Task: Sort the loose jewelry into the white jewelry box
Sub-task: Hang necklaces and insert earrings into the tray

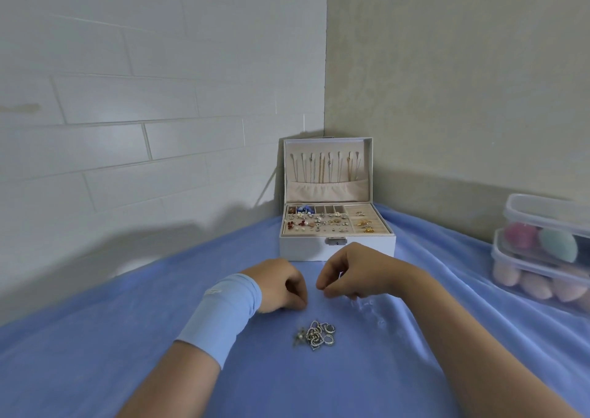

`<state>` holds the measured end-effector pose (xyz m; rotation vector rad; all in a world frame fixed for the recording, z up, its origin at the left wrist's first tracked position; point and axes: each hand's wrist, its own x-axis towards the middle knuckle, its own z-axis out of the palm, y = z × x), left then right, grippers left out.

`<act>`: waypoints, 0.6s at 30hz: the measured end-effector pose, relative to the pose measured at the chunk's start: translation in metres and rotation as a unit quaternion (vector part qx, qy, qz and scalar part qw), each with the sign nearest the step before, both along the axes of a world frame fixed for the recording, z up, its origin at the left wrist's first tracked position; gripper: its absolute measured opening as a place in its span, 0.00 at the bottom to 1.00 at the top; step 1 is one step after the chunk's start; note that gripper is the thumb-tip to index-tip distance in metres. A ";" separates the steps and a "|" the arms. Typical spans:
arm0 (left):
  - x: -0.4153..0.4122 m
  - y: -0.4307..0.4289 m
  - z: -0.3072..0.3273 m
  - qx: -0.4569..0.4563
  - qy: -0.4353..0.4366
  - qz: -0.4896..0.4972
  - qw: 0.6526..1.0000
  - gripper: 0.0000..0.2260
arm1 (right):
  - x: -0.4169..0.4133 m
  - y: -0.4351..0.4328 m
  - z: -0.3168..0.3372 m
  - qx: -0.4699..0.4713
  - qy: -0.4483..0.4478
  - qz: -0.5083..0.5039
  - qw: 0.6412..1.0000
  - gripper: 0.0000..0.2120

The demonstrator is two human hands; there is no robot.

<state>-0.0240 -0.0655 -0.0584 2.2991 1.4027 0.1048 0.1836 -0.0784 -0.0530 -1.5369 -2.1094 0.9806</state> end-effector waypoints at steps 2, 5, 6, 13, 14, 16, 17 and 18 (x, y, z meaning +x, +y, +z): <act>-0.001 0.002 0.002 0.000 -0.060 0.022 0.998 0.02 | 0.001 0.000 0.001 0.005 0.027 -0.005 1.000 0.07; 0.003 0.005 0.012 0.006 -0.181 0.050 0.982 0.02 | 0.004 0.003 0.012 0.038 0.050 -0.020 0.998 0.08; 0.006 0.007 0.018 0.013 -0.210 0.055 0.976 0.03 | 0.005 0.006 0.016 0.053 0.056 -0.030 0.997 0.08; 0.031 0.044 0.047 0.044 -0.275 0.070 0.958 0.08 | 0.011 0.041 0.054 0.129 0.129 -0.107 0.977 0.06; 0.035 0.050 0.050 0.037 -0.293 0.071 0.953 0.08 | 0.010 0.047 0.057 0.142 0.138 -0.121 0.973 0.05; 0.040 0.061 0.054 0.019 -0.327 0.078 0.942 0.08 | 0.008 0.060 0.063 0.172 0.129 -0.145 0.966 0.05; 0.042 0.069 0.055 0.013 -0.340 0.080 0.937 0.08 | 0.008 0.067 0.065 0.190 0.112 -0.152 0.963 0.06; 0.042 0.073 0.057 0.010 -0.351 0.081 0.933 0.08 | 0.007 0.071 0.067 0.210 0.094 -0.154 0.961 0.07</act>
